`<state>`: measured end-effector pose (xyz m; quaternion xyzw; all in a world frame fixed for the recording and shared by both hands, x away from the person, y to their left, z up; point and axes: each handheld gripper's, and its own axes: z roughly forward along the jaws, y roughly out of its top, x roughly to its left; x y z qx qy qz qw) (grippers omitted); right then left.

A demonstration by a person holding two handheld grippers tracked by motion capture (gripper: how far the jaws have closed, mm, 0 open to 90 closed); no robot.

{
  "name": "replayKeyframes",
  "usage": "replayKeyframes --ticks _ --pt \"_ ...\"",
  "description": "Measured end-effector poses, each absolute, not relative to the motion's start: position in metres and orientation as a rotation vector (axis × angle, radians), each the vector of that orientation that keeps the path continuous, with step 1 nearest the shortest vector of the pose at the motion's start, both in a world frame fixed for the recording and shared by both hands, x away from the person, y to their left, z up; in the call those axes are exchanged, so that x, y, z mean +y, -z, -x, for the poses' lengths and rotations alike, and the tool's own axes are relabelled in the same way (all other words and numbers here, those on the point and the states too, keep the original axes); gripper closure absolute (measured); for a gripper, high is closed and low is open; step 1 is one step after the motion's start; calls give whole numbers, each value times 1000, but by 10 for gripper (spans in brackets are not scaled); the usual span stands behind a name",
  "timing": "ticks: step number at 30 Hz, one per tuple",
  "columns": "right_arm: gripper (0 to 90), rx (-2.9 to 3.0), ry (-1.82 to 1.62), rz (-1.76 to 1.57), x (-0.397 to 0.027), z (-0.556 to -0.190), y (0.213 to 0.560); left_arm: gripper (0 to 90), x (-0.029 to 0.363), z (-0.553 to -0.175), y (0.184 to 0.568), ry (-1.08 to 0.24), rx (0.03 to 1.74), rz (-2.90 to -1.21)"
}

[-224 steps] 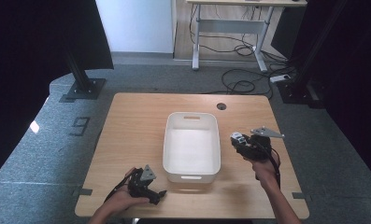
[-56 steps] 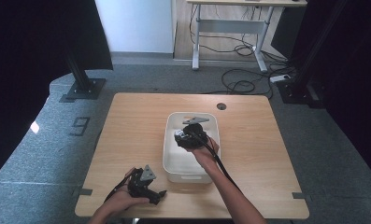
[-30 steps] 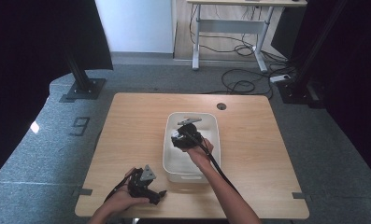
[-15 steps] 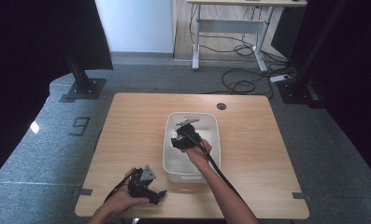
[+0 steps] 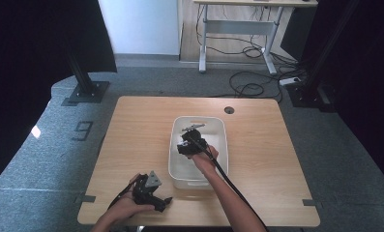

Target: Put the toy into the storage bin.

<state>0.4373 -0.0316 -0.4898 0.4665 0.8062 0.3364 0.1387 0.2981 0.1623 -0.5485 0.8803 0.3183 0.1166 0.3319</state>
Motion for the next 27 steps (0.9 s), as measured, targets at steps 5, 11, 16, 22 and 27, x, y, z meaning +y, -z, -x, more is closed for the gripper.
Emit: replayKeyframes --ticks 5,11,16,22,27 --pt "501 2351 -957 -1353 -30 -438 493 0 162 -298 548 -306 831 -2303" --pt "501 2400 -905 -1354 -28 -441 499 0 162 -298 548 -306 830 -2303" --pt "500 2419 -883 -1353 -26 -442 501 0 162 -298 548 -305 832 -2301" --pt "500 2440 -857 -1366 -26 -444 505 0 162 -298 548 -306 832 -2301" --pt "495 2443 -859 -1372 -25 -444 506 0 162 -298 549 -305 832 -2301"
